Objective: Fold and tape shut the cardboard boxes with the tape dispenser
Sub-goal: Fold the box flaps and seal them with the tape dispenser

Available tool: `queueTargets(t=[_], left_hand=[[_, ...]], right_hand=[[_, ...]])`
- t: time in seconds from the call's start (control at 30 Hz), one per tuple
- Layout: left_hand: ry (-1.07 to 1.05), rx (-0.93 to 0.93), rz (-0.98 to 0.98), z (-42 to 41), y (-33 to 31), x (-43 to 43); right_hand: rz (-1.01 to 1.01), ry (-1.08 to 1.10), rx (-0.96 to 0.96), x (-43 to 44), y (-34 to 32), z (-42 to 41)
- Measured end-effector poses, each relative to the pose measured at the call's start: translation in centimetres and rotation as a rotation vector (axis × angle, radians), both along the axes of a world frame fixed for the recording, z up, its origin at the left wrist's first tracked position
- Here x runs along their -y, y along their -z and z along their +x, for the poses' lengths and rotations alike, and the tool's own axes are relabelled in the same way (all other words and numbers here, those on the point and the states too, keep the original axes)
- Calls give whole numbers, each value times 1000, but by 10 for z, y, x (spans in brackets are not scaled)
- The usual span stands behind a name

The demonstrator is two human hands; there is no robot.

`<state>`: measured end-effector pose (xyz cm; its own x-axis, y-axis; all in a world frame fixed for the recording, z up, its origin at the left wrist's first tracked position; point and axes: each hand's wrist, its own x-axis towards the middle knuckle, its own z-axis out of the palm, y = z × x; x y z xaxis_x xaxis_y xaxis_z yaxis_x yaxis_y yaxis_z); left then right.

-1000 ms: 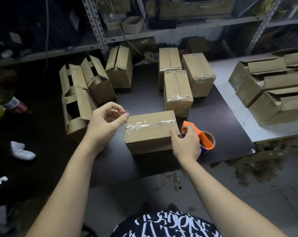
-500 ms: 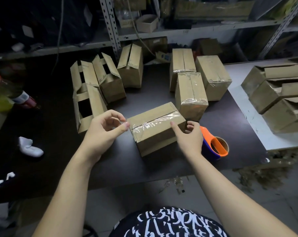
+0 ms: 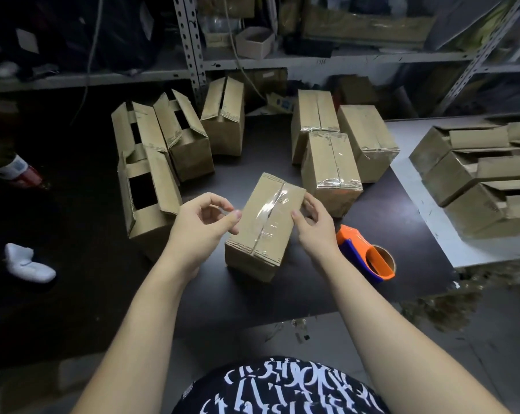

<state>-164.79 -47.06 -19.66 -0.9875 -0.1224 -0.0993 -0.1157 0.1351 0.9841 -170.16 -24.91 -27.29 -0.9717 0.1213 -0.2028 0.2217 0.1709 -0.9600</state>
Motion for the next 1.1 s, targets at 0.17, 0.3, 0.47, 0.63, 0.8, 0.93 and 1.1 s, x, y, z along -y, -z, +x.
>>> queueTargets(t=[0.17,0.3,0.47,0.63,0.8,0.93,1.1], left_hand=[[-7,0,-40,-5,3,-10],[3,-14,-28,-8,2,-11],[1,-72,-63,-3,2,-4],[-33,-126,-152,4,6,5],[8,-103,-152,11,6,10],[114,-73,-129,16,1,9],[228,-61,-99,15,-14,13]], right_hand=[[91,-59,-92,11,-19,5],[64,-280,-202,20,-41,20],[-105,-393,-140,25,-56,42],[-165,-347,-72,17,-57,54],[-152,-326,-35,20,-50,63],[-278,-389,-64,23,-50,69],[-234,-393,-136,21,-62,71]])
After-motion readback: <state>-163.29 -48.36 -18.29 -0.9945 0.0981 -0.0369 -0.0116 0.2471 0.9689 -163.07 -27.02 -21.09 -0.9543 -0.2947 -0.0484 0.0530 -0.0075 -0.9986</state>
